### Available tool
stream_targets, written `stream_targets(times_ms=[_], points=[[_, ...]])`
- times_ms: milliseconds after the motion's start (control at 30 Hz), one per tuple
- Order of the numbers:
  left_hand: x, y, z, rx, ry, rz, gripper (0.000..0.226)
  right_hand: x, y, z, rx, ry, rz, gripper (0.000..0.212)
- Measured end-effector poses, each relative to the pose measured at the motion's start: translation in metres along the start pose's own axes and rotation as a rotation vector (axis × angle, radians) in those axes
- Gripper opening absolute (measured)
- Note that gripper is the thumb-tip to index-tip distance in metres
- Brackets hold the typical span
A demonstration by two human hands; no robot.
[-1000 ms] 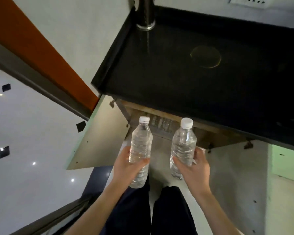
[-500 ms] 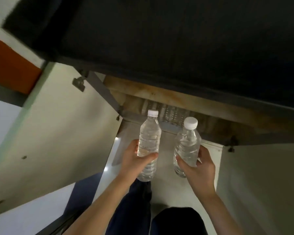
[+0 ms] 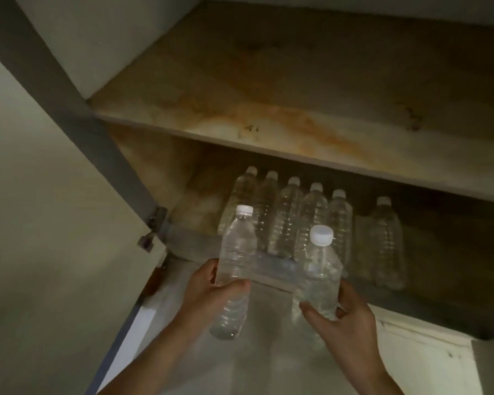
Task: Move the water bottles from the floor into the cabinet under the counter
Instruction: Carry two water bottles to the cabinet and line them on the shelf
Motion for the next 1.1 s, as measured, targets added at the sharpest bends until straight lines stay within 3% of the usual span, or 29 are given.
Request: stream_targets(times_ms=[267, 533, 767, 933, 1100], points=[[-0.003, 0.015, 0.056, -0.11, -0.015, -0.114, 0.024, -0.023, 0.01, 0.057, 0.06, -0.035, 0.022, 0.028], [0.003, 0.049, 0.102, -0.158, -0.027, -0.159, 0.023, -0.023, -0.004, 0.081, 0.068, 0.034, 0.108, 0.022], [0.013, 0.07, 0.131, -0.233, 0.118, -0.044, 0.019, -0.02, -0.002, 0.086, 0.06, 0.049, 0.087, 0.026], [0.011, 0.085, 0.134, -0.291, 0.293, 0.226, 0.024, -0.025, 0.004, 0.088, 0.027, 0.063, 0.08, 0.03], [0.004, 0.09, 0.138, -0.273, 0.304, 0.246, 0.021, -0.027, 0.007, 0.087, 0.015, 0.065, 0.073, 0.029]])
Point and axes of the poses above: each hand's wrist, its own z-axis towards the middle knuckle, its own x-axis out of the back of the hand, y = z × x, the point moved 9 cm from there along z, towards the middle knuckle, and after that the axes turned 10 degrees about -y, right-handed, at the moved point
